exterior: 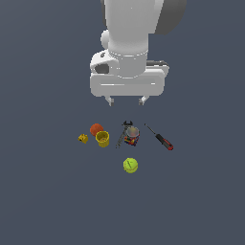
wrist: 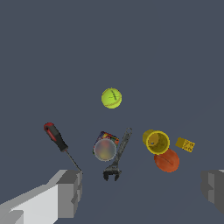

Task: Pick up a designated object from a clutter of objects.

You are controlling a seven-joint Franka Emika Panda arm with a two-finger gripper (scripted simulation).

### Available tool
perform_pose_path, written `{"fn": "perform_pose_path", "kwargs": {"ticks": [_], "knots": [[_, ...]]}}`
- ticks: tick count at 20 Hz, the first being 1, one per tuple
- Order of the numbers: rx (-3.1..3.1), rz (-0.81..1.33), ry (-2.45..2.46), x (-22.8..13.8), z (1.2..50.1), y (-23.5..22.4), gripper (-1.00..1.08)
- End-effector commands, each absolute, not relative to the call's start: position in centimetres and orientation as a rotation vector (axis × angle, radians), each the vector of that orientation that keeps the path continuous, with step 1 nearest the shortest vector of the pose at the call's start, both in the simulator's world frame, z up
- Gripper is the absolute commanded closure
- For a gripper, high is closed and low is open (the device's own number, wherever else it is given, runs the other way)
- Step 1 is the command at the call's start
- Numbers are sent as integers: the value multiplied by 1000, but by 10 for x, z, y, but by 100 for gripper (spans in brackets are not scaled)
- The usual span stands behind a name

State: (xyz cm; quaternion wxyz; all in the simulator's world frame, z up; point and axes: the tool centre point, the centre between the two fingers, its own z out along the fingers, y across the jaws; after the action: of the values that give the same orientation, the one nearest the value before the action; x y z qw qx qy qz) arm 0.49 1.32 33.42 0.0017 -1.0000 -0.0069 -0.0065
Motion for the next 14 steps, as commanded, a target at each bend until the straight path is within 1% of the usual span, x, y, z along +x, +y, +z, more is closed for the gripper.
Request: {"fn": "perform_pose_path", "kwargs": {"ticks": [1, 10, 14], "knots": [[-3138, -20, -22, 5, 334, 13, -92], [-3160, -33, 18, 9, 338, -4, -92], [-3161, -33, 22, 8, 338, -4, -92]]}}
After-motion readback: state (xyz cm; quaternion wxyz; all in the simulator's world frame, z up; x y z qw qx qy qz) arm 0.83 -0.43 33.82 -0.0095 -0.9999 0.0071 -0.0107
